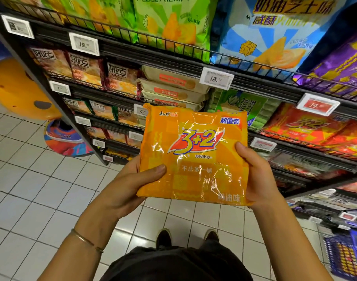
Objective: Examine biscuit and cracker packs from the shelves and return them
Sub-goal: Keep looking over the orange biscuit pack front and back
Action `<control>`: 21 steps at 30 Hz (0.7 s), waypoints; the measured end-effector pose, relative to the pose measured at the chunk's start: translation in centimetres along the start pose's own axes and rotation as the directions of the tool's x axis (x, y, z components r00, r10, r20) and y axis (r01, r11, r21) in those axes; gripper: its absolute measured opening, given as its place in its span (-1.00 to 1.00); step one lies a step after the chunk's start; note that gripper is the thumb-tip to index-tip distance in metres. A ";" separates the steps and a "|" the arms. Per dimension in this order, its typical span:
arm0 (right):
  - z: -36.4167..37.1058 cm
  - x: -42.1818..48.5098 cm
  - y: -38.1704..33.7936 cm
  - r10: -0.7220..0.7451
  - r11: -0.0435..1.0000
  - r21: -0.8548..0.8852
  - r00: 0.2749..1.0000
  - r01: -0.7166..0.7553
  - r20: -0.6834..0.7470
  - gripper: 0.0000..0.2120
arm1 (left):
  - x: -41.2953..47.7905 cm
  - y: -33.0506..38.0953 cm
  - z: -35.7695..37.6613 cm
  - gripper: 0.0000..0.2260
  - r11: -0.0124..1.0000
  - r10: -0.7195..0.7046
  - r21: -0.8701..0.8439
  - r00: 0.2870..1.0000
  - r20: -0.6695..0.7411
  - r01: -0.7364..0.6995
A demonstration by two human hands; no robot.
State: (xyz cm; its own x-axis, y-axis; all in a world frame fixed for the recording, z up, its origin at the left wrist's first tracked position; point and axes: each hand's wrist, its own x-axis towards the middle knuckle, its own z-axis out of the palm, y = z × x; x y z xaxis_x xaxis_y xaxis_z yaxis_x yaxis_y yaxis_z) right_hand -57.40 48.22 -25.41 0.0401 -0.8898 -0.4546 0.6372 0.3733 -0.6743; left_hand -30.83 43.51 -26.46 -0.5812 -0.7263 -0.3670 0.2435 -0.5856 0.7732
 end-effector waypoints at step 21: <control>-0.9 -0.4 0.4 -0.076 0.994 -0.069 0.989 0.085 0.131 -0.37 | -0.4 0.4 -0.4 0.05 0.994 0.034 0.103 0.999 -0.025 -0.031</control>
State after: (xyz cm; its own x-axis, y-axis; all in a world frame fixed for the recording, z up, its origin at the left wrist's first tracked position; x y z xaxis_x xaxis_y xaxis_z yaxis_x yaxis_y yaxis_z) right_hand -57.86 48.97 -26.08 0.0918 -0.9422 -0.3221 0.5840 0.3130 -0.7490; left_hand -30.17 43.42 -26.26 -0.5531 -0.7545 -0.3532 0.1806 -0.5225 0.8333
